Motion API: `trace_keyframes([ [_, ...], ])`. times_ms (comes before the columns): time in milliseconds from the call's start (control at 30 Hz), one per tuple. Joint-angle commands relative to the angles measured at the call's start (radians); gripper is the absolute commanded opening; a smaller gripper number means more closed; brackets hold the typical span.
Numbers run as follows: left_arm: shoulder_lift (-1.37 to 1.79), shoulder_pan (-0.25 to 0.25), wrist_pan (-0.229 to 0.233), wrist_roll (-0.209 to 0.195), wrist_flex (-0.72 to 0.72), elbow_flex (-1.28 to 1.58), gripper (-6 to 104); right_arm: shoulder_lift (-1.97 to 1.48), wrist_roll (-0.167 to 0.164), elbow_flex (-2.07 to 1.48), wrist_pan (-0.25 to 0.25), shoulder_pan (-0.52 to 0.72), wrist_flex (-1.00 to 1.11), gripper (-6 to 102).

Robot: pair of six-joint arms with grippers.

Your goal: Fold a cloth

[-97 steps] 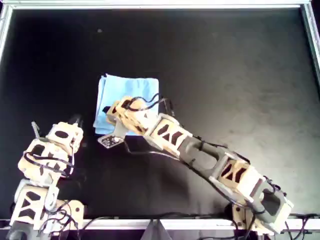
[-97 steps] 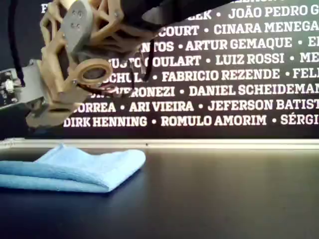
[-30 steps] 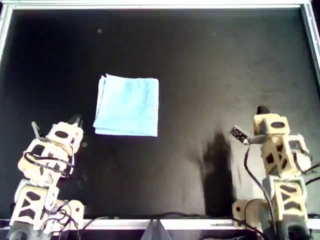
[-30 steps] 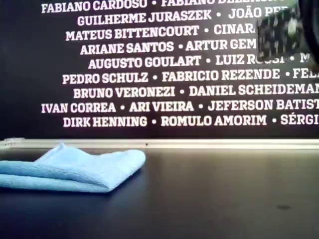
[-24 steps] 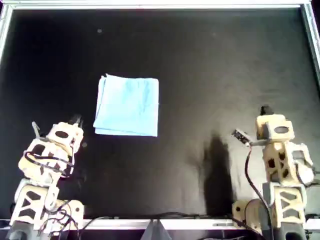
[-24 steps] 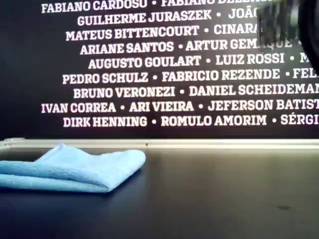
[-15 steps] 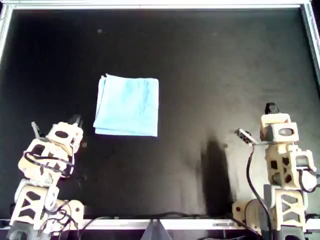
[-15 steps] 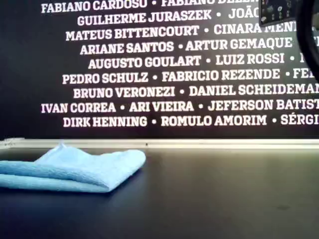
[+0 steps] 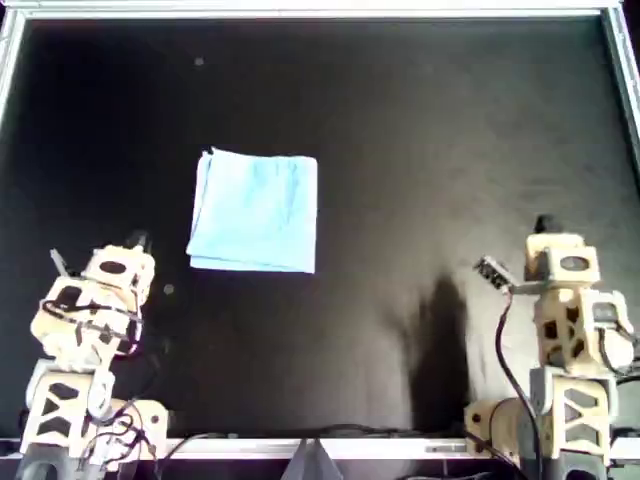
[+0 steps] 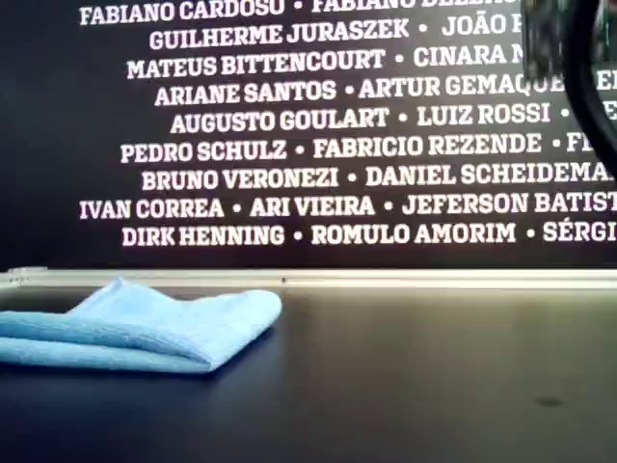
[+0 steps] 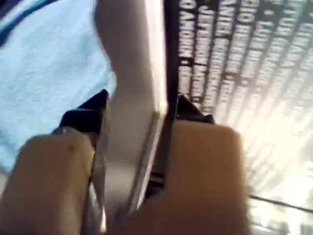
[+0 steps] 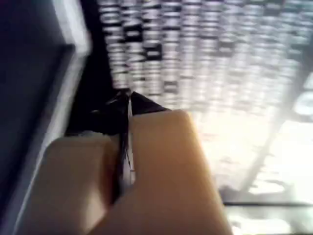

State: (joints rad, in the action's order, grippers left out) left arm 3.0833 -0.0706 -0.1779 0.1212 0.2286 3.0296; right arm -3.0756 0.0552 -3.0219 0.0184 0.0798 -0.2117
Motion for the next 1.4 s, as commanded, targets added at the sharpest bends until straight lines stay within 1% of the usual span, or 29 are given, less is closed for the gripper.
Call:
trace_keyframes([
  [0,0.02,0.026,0.002,0.008,0.103,-0.015,49,-0.04,-0.005,-0.012,-0.006,0.0,-0.115,-1],
  [67,0.02,0.026,0.002,0.008,0.169,-0.015,49,-0.04,-0.003,-0.012,-0.006,0.0,-0.15,-1],
  [133,0.02,0.026,0.002,0.008,0.213,-0.015,49,-0.04,0.009,-0.012,-0.006,0.003,-0.176,-1],
  [267,0.02,0.028,0.002,0.008,0.265,-0.015,49,-0.04,-0.003,-0.012,-0.006,-0.002,-0.255,-1],
  [433,0.02,0.028,0.006,0.008,0.319,-0.015,49,-0.04,-0.005,-0.012,-0.008,-0.005,-0.391,-1],
  [500,0.02,0.028,0.038,0.008,0.357,-0.015,49,-0.04,-0.005,-0.012,-0.008,-0.005,-0.431,-1],
  [600,0.02,0.028,0.133,0.008,0.416,-0.015,49,-0.04,-0.005,-0.012,-0.008,-0.005,-0.466,-1],
  [700,0.02,0.028,0.232,0.008,0.439,-0.015,49,-0.04,-0.005,-0.012,-0.008,-0.005,-0.479,-1],
  [767,0.02,0.026,0.279,0.008,0.439,-0.015,49,-0.04,-0.005,-0.012,-0.008,-0.005,-0.491,-1],
  [800,0.02,0.023,0.293,0.003,0.44,-0.015,49,-0.04,-0.005,-0.012,-0.008,-0.005,-0.505,-1],
  [833,0.02,0.02,0.298,-0.003,0.44,-0.015,49,-0.04,-0.005,-0.012,-0.008,-0.003,-0.525,-1],
  [867,0.02,0.018,0.288,-0.006,0.44,-0.015,49,-0.04,-0.005,-0.012,-0.008,-0.003,-0.545,-1],
  [967,0.02,0.015,0.285,-0.008,0.442,-0.015,49,-0.041,-0.006,-0.012,-0.006,0.003,-0.607,-1],
  [1067,0.02,0.015,0.285,-0.009,0.446,-0.015,49,-0.041,-0.006,-0.012,0.011,0.009,-0.618,-1],
  [1233,0.02,0.014,0.284,-0.009,0.577,-0.015,49,-0.041,-0.005,-0.012,0.006,-0.005,-0.618,0],
  [1267,0.02,0.014,0.284,-0.009,0.591,-0.015,49,-0.041,-0.005,-0.012,0.002,-0.005,-0.618,0],
  [1300,0.02,0.014,0.285,-0.005,0.598,-0.015,49,-0.04,-0.005,-0.012,0.009,-0.006,-0.618,0],
  [1367,0.02,0.014,0.285,0.002,0.6,-0.015,49,-0.038,-0.002,-0.012,0.002,-0.008,-0.618,0],
])
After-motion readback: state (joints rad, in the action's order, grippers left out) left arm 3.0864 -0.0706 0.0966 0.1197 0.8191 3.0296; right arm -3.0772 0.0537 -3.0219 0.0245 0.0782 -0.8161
